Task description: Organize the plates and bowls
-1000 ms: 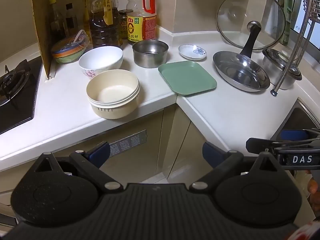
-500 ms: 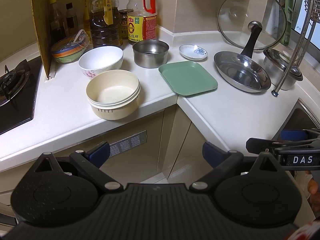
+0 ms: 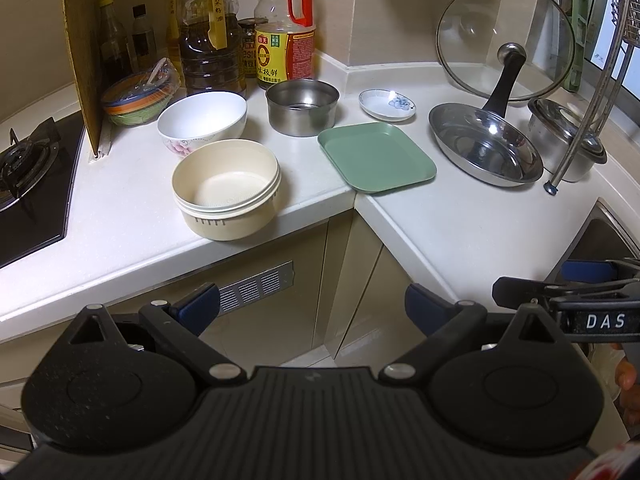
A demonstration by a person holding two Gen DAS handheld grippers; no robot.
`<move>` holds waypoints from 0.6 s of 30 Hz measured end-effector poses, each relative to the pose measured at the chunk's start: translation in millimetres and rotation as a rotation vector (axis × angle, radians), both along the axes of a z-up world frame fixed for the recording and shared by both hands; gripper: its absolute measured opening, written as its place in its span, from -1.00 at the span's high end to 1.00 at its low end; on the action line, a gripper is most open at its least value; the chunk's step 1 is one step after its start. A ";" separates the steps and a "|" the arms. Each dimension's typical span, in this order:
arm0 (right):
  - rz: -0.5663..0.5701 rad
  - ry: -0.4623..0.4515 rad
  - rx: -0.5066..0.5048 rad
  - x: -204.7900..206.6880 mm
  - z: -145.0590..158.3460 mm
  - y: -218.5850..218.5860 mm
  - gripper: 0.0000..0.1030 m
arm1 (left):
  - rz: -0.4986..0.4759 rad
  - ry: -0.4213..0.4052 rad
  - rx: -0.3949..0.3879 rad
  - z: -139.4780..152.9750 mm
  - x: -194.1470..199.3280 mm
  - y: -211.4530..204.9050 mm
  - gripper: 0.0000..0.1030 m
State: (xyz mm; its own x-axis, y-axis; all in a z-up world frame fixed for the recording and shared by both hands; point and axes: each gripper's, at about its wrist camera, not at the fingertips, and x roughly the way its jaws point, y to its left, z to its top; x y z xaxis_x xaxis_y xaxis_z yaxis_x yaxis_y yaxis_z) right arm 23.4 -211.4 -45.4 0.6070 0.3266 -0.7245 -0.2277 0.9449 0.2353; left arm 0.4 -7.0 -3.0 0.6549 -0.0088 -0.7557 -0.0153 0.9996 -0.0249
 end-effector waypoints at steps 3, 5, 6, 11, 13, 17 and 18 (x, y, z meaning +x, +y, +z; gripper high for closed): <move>0.000 0.000 0.000 -0.1 -0.1 0.2 -1.00 | -0.001 0.000 0.000 0.0 0.1 0.2 -0.91; 0.000 0.000 0.000 -0.7 -0.4 0.4 -1.00 | -0.001 0.001 0.000 -0.5 0.0 -1.3 -0.91; 0.000 0.001 0.000 1.0 0.2 -0.1 -1.00 | -0.001 0.000 0.000 0.1 0.1 0.4 -0.91; 0.000 0.000 0.000 0.6 0.1 0.0 -1.00 | -0.001 0.001 -0.001 -0.1 0.1 0.1 -0.91; 0.000 0.000 -0.001 0.6 0.1 0.1 -1.00 | -0.001 0.001 -0.001 -0.3 0.2 -0.5 -0.91; 0.001 0.000 -0.001 0.5 0.2 -0.1 -1.00 | -0.001 0.001 -0.001 -1.6 3.9 -0.3 -0.91; 0.001 0.000 0.000 0.4 0.1 0.0 -1.00 | -0.001 0.000 -0.001 -2.8 4.8 -2.8 -0.91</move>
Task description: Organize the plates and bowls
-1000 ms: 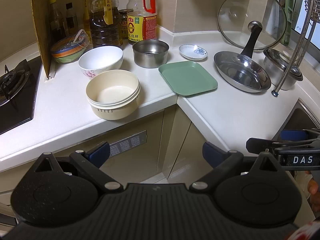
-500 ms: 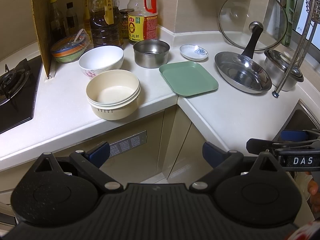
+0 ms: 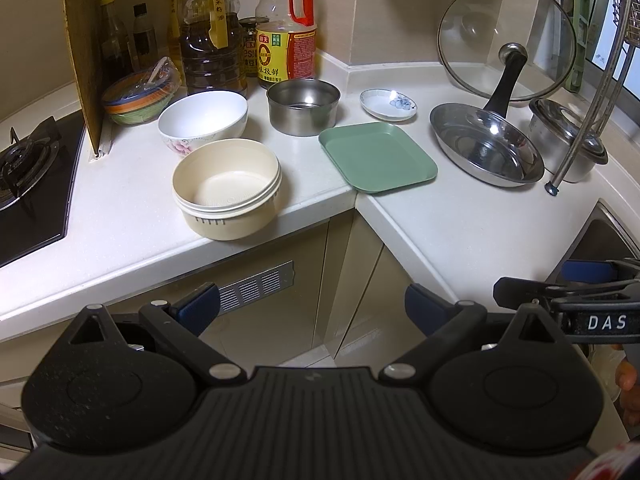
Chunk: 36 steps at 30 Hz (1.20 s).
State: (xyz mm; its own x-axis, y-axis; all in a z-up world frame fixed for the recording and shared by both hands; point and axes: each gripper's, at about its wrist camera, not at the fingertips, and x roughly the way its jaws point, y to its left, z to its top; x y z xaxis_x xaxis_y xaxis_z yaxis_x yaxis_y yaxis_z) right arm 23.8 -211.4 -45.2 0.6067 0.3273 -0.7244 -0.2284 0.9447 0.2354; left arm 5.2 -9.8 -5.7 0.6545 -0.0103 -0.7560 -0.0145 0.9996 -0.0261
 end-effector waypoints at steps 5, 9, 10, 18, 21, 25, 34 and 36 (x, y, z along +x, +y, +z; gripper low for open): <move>0.000 0.000 -0.001 -0.2 0.0 0.0 -1.00 | 0.000 0.001 -0.001 1.3 -0.8 2.8 -0.91; 0.000 0.000 -0.001 -0.4 -0.1 -0.3 -1.00 | 0.000 0.001 -0.001 1.6 -1.0 3.2 -0.91; 0.000 -0.001 -0.001 -0.4 -0.1 -0.4 -1.00 | 0.000 0.001 -0.001 1.3 -0.8 2.5 -0.91; -0.001 0.000 -0.001 -1.8 -0.9 -2.8 -1.00 | 0.000 0.002 -0.002 1.4 -0.8 3.0 -0.91; 0.000 0.003 0.000 2.5 0.0 1.1 -1.00 | 0.000 0.002 -0.002 1.0 0.3 4.0 -0.91; 0.001 0.003 0.002 0.0 -0.4 -1.5 -1.00 | 0.001 0.005 -0.003 -3.4 3.6 5.1 -0.91; -0.002 0.000 0.011 -0.6 -4.1 -13.2 -1.00 | 0.002 0.012 -0.001 -5.6 2.7 -7.2 -0.91; -0.016 -0.004 0.012 0.5 -5.3 -19.2 -0.99 | 0.005 0.017 -0.002 -5.8 5.1 -9.4 -0.91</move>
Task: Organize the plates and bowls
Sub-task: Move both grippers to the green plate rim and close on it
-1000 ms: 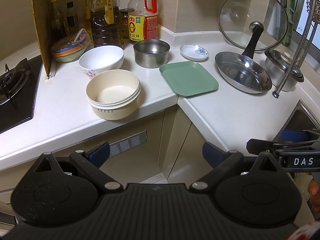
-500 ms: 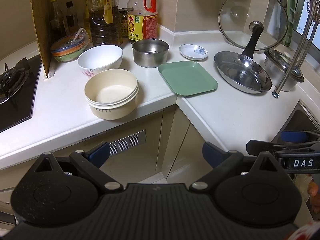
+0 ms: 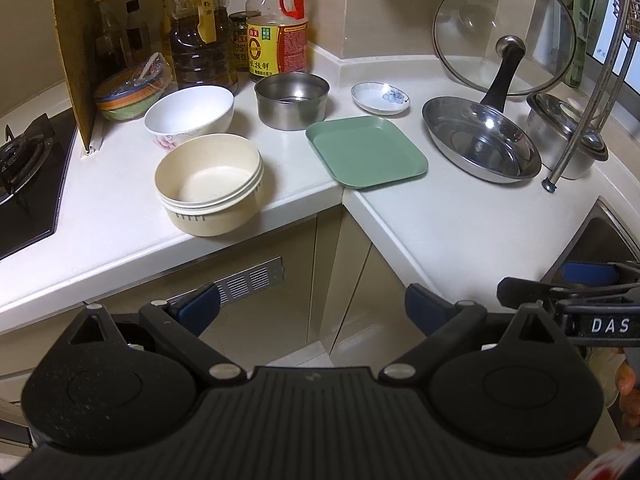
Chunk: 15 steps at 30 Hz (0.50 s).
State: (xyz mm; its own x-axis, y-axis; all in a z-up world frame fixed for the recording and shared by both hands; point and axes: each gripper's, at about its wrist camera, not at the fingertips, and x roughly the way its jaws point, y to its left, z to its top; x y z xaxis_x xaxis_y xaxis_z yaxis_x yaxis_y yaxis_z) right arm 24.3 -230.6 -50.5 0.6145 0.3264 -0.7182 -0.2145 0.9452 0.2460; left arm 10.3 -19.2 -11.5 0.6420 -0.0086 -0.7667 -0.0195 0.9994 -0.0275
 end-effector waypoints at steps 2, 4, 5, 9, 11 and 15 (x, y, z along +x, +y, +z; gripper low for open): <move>-0.016 -0.013 0.005 0.7 -0.8 -7.3 -0.99 | 0.008 0.004 0.007 -1.2 3.2 -6.5 -0.91; -0.030 -0.030 0.011 2.0 -1.6 -14.5 -0.99 | 0.011 0.007 0.009 -1.6 7.1 -9.0 -0.91; -0.040 -0.032 0.017 3.6 -2.6 -19.4 -0.99 | 0.013 0.007 0.010 -1.5 8.4 -9.7 -0.91; -0.059 -0.048 0.066 11.4 -3.8 -34.0 -0.99 | 0.023 0.001 0.027 -3.2 22.8 -20.4 -0.91; -0.055 -0.060 0.093 16.7 -3.7 -39.2 -0.99 | 0.022 -0.003 0.037 -2.8 28.7 -26.5 -0.91; -0.074 -0.091 0.134 26.6 -3.3 -44.3 -0.99 | 0.028 -0.013 0.040 -4.5 47.7 -35.3 -0.91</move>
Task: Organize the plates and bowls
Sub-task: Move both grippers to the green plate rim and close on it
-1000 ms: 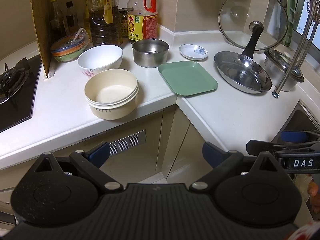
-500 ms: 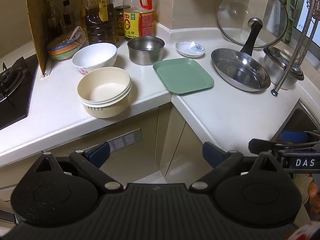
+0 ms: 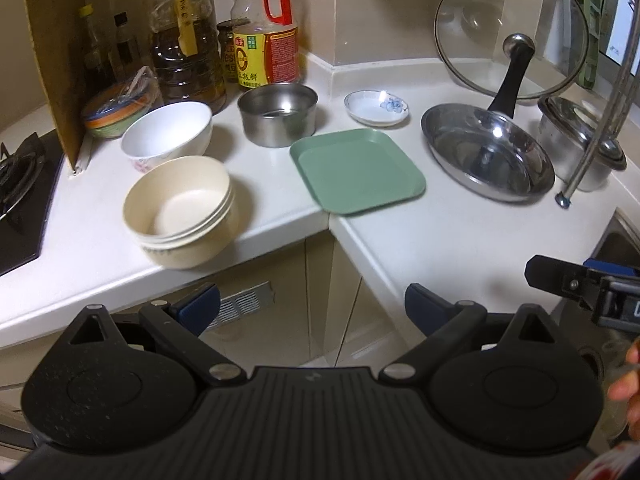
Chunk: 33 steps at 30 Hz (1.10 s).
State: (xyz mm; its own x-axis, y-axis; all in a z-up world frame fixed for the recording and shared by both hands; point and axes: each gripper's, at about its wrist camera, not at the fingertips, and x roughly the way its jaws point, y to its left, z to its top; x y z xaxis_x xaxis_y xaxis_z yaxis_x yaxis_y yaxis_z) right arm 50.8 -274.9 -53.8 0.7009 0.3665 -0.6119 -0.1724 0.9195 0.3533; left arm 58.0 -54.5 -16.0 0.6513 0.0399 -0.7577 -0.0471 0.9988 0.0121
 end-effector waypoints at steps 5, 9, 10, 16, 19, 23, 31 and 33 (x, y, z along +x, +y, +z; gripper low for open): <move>-0.011 -0.026 0.054 13.5 -1.2 0.6 -0.99 | 0.016 -0.018 0.008 -2.7 22.8 2.2 -0.89; -0.003 -0.060 0.060 29.6 -3.0 8.9 -0.72 | 0.025 -0.047 0.033 -2.1 48.4 7.3 -0.85; -0.001 -0.061 0.064 34.6 -4.0 11.0 -0.65 | 0.025 -0.048 0.034 -3.6 54.5 7.2 -0.85; -0.012 -0.074 0.059 67.0 -12.9 25.5 -0.20 | 0.015 -0.035 0.045 -16.9 91.1 6.3 -0.70; -0.019 -0.068 0.053 83.4 -20.4 33.1 -0.09 | 0.013 -0.030 0.043 -24.4 105.0 8.1 -0.69; -0.036 -0.060 0.041 102.3 -30.7 42.2 -0.02 | 0.021 -0.022 0.037 -31.9 121.4 15.1 -0.48; -0.055 -0.022 -0.005 131.4 -51.2 54.7 0.34 | 0.017 0.016 0.025 -46.7 146.0 15.1 -0.19; -0.060 -0.017 -0.015 136.5 -54.7 55.7 0.36 | 0.014 0.023 0.027 -49.6 149.2 13.6 -0.11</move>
State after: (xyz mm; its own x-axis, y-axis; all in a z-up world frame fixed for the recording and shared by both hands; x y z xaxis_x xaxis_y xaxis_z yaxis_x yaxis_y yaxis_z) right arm 187.4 -219.2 -108.4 0.7317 0.3142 -0.6048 -0.1224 0.9336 0.3369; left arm 207.1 -40.9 -65.6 0.6327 0.0696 -0.7713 -0.0610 0.9973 0.0399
